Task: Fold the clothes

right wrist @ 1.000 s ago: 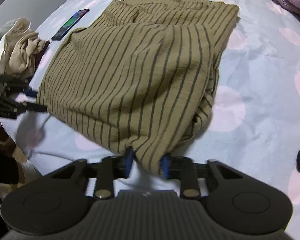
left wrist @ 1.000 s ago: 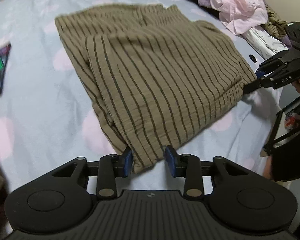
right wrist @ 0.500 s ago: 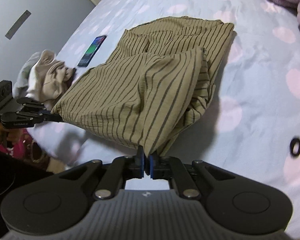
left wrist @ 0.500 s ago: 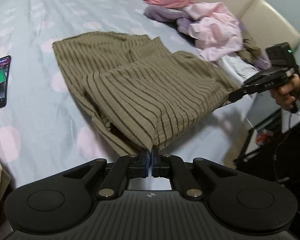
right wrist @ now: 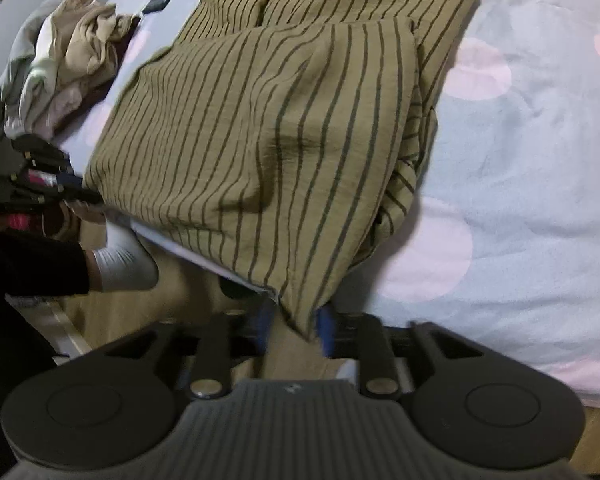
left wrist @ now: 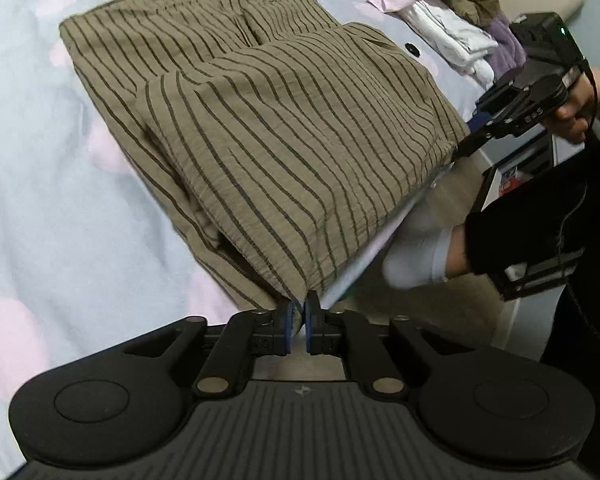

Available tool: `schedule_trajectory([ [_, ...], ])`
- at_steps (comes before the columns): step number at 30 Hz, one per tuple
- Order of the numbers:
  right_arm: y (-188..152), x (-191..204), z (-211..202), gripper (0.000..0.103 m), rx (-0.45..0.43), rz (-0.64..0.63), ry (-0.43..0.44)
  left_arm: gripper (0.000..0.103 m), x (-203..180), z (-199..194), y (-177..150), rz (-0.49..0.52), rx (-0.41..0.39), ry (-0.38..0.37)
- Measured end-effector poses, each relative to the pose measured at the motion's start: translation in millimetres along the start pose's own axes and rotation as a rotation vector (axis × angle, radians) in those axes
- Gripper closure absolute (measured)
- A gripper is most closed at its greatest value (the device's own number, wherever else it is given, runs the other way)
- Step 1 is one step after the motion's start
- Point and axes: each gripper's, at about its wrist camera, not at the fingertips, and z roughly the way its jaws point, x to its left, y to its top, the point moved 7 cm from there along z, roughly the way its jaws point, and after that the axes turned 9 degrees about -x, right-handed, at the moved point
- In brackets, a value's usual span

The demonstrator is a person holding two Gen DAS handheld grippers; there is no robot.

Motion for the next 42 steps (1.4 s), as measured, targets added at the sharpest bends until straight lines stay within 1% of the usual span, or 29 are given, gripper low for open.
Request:
schedule_trajectory([
  [2,3.2,-5.7,-6.5,0.053,-0.037,0.026,0.001,0.082,1.3,-5.2,-3.2,0.011,0.005,0.022],
  [3,4.8,-8.6,-9.7,0.048,-0.055,0.038,0.001,0.081,3.4,-7.6,-2.9,0.001,0.001,0.02],
  [5,8.0,-14.5,-16.3,0.044,-0.092,0.064,0.002,0.08,8.1,-11.5,-0.6,-0.029,-0.01,0.013],
  [6,9.6,-17.4,-19.6,0.042,-0.11,0.077,0.003,0.078,11.6,-11.6,1.5,-0.046,-0.019,0.015],
  [7,11.3,-20.4,-23.0,0.039,-0.129,0.09,0.003,0.076,15.2,-11.6,3.6,-0.066,-0.028,0.017],
  [8,12.9,-23.4,-26.4,0.031,-0.147,0.103,0.004,0.074,19.1,-12.0,6.0,-0.089,-0.038,0.02],
  [9,15.4,-25.3,-26.5,0.03,-0.163,0.119,0.008,0.071,23.4,-12.3,8.8,-0.112,-0.048,0.023],
  [11,22.7,-31.5,-29.5,0.03,-0.185,0.151,0.01,0.068,32.6,-16.6,14.7,-0.157,-0.073,0.029],
  [14,37.4,-37.2,-32.7,0.03,-0.218,0.185,-0.007,0.068,44.2,-26.4,28.7,-0.218,-0.136,0.029],
  [18,56.9,-45.0,-37.2,0.03,-0.262,0.23,-0.029,0.061,52.5,-32.2,51.4,-0.263,-0.209,0.034],
  [23,81.2,-54.8,-43.0,0.03,-0.317,0.286,-0.056,0.06,63.7,-24.1,76.1,-0.307,-0.244,0.063],
  [26,91.2,-59.6,-44.3,0.03,-0.338,0.314,-0.065,0.059,67.8,-17.4,83.7,-0.332,-0.222,0.065],
  [28,88.6,-60.4,-40.5,0.029,-0.327,0.319,-0.055,0.057,64.7,-12.1,80.3,-0.336,-0.177,0.034],
  [31,84.8,-61.4,-34.8,0.024,-0.312,0.326,-0.04,0.055,58.9,-2.3,69.1,-0.304,-0.121,0.008],
  [33,82.2,-62.1,-31.0,0.024,-0.302,0.331,-0.031,0.054,58.4,8.0,61.1,-0.296,-0.074,0.029],
  [35,79.6,-62.9,-27.3,0.024,-0.291,0.336,-0.021,0.054,60.8,15.1,56.7,-0.315,-0.049,0.045],
  [36,78.3,-63.2,-25.4,0.024,-0.286,0.339,-0.016,0.054,62.3,16.8,56.2,-0.333,-0.045,0.048],
  [38,75.7,-63.9,-21.7,0.024,-0.276,0.344,-0.007,0.054,66.3,15.3,58.7,-0.361,-0.064,0.046],
  [42,70.6,-65.3,-14.2,0.023,-0.255,0.354,0.013,0.052,76.3,10.5,69.8,-0.363,-0.117,0.073],
])
